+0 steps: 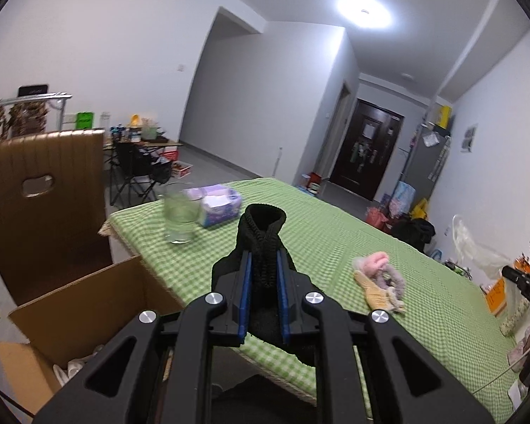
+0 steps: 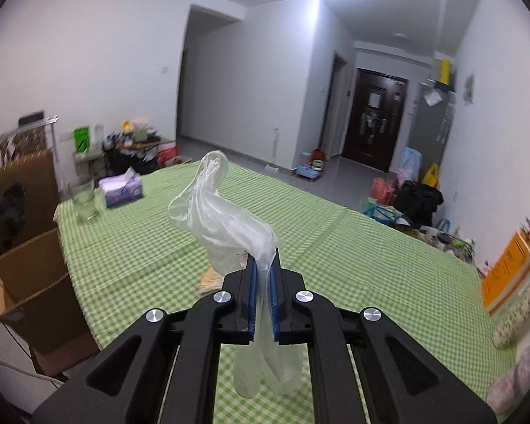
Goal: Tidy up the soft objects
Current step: 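Carry the black sock and plastic glove into the box and open both grippers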
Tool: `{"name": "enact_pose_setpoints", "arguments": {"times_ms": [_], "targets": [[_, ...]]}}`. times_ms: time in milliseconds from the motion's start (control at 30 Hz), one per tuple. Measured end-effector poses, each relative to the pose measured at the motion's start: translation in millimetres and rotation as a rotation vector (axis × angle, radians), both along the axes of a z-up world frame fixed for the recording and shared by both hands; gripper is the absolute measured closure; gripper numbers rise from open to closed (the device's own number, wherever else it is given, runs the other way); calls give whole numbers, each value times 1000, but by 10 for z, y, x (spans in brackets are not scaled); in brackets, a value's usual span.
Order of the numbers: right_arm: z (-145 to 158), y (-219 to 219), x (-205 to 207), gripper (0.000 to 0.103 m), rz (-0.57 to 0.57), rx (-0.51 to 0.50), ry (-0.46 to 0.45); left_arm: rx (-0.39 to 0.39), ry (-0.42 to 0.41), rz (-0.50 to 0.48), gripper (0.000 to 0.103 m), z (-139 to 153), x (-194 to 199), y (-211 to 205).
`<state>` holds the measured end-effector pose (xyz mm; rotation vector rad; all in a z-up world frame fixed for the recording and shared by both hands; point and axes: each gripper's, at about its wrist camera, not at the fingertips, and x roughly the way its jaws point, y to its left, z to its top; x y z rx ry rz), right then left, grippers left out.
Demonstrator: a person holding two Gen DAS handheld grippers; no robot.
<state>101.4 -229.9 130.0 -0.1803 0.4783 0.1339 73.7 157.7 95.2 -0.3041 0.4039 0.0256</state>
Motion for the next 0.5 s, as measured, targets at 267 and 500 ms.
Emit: {"name": "enact_pose_setpoints", "arguments": {"times_ms": [267,500], "targets": [[-130,796,312,96,156,-38,51,-53,32,123,92,-259,-124,586],[-311,1656,516,96,295,-104,101,-127,75,308,92,-633,-431,1340]]}}
